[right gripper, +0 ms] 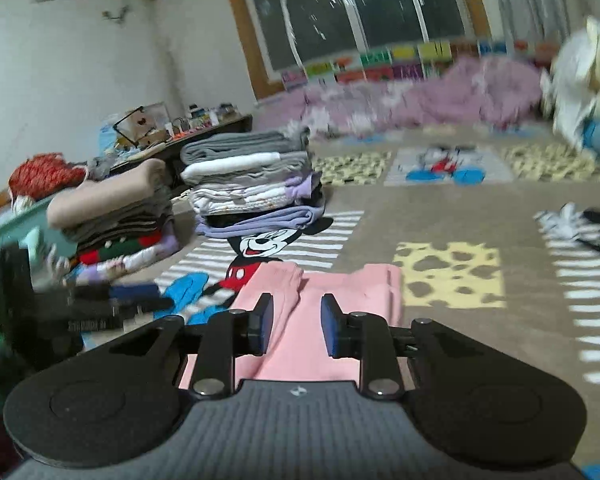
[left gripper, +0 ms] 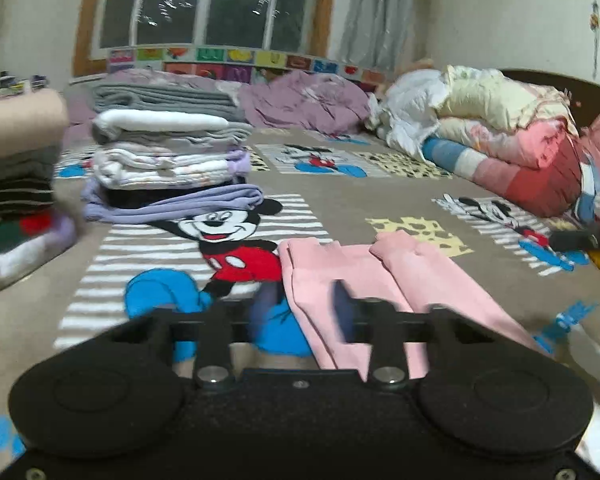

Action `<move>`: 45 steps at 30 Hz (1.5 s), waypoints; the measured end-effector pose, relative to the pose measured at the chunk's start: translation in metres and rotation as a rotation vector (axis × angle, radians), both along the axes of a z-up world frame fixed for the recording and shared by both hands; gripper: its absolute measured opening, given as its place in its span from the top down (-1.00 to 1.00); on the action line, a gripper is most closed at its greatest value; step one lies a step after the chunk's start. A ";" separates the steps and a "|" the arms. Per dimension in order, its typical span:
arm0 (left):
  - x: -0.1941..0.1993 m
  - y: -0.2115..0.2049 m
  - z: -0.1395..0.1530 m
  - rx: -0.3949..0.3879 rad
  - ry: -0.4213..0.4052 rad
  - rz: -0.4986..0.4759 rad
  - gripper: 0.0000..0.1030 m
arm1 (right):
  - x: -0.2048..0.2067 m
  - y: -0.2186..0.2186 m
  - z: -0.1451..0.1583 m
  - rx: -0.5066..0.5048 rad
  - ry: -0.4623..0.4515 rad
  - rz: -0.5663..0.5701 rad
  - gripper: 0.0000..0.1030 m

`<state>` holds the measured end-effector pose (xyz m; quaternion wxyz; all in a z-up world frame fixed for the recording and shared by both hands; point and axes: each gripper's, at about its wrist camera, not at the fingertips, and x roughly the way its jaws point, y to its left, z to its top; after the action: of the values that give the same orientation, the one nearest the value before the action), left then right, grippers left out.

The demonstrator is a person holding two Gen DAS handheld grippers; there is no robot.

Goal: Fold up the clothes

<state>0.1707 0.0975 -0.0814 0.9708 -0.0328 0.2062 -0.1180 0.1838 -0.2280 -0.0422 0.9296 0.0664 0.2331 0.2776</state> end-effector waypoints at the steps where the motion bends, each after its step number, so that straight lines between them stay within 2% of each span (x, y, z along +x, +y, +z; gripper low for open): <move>1: -0.009 0.000 0.000 -0.007 -0.006 0.007 0.61 | -0.015 -0.005 -0.001 -0.010 -0.022 -0.001 0.46; 4: -0.037 -0.007 0.001 0.004 -0.001 -0.013 0.65 | -0.048 -0.012 -0.010 -0.034 -0.048 -0.006 0.47; 7: -0.055 -0.020 -0.008 0.017 0.045 -0.035 0.65 | -0.072 -0.011 -0.029 -0.074 -0.062 -0.010 0.47; 9: -0.055 -0.034 -0.021 0.055 0.109 -0.054 0.65 | -0.086 -0.006 -0.044 -0.099 -0.075 -0.010 0.47; 11: -0.048 -0.049 -0.045 0.080 0.221 -0.141 0.65 | -0.094 0.000 -0.060 -0.129 -0.080 -0.004 0.47; 13: -0.055 -0.061 -0.051 0.122 0.193 -0.173 0.65 | -0.093 0.010 -0.078 -0.178 -0.016 0.011 0.47; 16: -0.064 -0.058 -0.037 0.088 0.167 -0.198 0.65 | -0.099 0.014 -0.089 -0.234 -0.005 0.030 0.45; 17: -0.069 -0.054 -0.033 0.064 0.151 -0.202 0.63 | -0.102 0.010 -0.085 -0.211 0.002 0.038 0.44; 20: -0.085 -0.045 -0.024 0.093 0.112 -0.194 0.53 | -0.117 0.000 -0.072 -0.197 -0.069 0.048 0.43; 21: -0.090 -0.043 -0.022 0.102 0.099 -0.190 0.37 | -0.122 -0.002 -0.069 -0.210 -0.089 0.062 0.37; 22: -0.097 -0.042 -0.020 0.122 0.078 -0.184 0.08 | -0.128 -0.002 -0.068 -0.236 -0.112 0.074 0.33; 24: -0.113 -0.044 -0.017 0.209 0.026 -0.200 -0.07 | -0.140 0.002 -0.069 -0.313 -0.152 0.104 0.23; 27: -0.131 -0.053 -0.023 0.373 -0.018 -0.244 -0.14 | -0.153 0.011 -0.074 -0.436 -0.204 0.139 0.22; 31: -0.140 -0.066 -0.039 0.563 -0.017 -0.304 -0.15 | -0.159 0.023 -0.086 -0.613 -0.237 0.168 0.21; 36: -0.135 -0.087 -0.068 0.769 -0.012 -0.331 -0.14 | -0.159 0.030 -0.095 -0.699 -0.262 0.163 0.09; 40: -0.140 -0.091 -0.082 0.846 -0.078 -0.306 -0.14 | -0.159 0.034 -0.103 -0.738 -0.298 0.164 0.08; 45: -0.135 -0.095 -0.091 0.837 -0.122 -0.256 -0.15 | -0.157 0.041 -0.112 -0.756 -0.354 0.151 0.08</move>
<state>0.0352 0.0022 -0.1726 0.8884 0.3962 0.1808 -0.1454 0.0270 -0.1867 -0.1545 0.8912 -0.3452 0.1596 0.2471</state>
